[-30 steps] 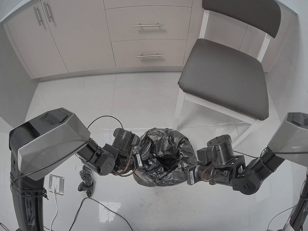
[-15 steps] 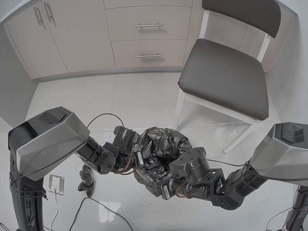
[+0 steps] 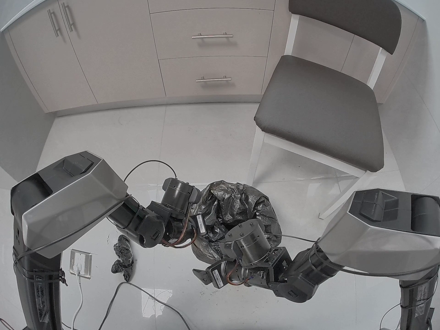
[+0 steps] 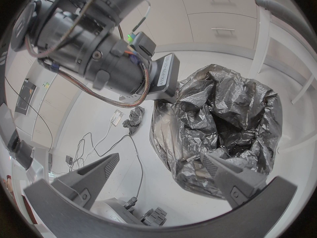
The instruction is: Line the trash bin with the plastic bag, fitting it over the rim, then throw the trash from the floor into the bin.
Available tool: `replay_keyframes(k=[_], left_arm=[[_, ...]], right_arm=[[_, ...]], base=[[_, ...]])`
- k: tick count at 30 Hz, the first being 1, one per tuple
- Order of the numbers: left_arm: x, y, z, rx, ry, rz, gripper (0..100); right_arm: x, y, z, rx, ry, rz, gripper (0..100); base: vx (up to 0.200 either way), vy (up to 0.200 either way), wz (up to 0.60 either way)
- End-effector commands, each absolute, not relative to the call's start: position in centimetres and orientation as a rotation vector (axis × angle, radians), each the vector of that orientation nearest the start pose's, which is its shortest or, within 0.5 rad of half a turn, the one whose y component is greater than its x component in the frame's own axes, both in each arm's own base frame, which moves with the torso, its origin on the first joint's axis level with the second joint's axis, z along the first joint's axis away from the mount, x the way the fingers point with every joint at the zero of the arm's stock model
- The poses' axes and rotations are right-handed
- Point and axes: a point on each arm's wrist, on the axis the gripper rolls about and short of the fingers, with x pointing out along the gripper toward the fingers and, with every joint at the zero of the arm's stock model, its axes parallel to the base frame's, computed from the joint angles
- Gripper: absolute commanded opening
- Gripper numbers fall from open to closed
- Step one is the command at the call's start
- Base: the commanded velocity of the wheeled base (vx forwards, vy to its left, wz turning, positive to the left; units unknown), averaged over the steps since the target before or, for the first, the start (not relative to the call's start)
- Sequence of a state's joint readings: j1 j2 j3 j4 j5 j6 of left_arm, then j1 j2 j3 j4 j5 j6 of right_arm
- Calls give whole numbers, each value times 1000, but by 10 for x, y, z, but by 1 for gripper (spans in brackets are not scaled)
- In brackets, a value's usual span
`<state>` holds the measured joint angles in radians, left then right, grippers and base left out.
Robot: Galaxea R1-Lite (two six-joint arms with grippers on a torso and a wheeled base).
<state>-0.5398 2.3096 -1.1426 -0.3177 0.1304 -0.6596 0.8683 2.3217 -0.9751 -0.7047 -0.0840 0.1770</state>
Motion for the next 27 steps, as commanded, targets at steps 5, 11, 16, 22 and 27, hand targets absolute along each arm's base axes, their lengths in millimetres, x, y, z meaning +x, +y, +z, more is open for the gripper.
replay_keyframes(k=[5,11,16,22,27], left_arm=[[351,-207,17,-336,883,-104,0],[345,-211,19,-326,888,-118,100],[344,-213,24,-324,879,-128,100],[345,-213,31,-335,860,-139,100],[345,-214,32,-341,860,-137,100]], right_arm=[[257,310,-8,-155,670,709,100],[249,315,-10,-166,674,729,100],[245,321,-12,-179,668,728,100],[245,323,-18,-187,678,727,100],[248,327,-20,-184,671,729,100]], base=[[0,0,0],[0,0,0],[0,0,0],[0,0,0],[0,0,0]])
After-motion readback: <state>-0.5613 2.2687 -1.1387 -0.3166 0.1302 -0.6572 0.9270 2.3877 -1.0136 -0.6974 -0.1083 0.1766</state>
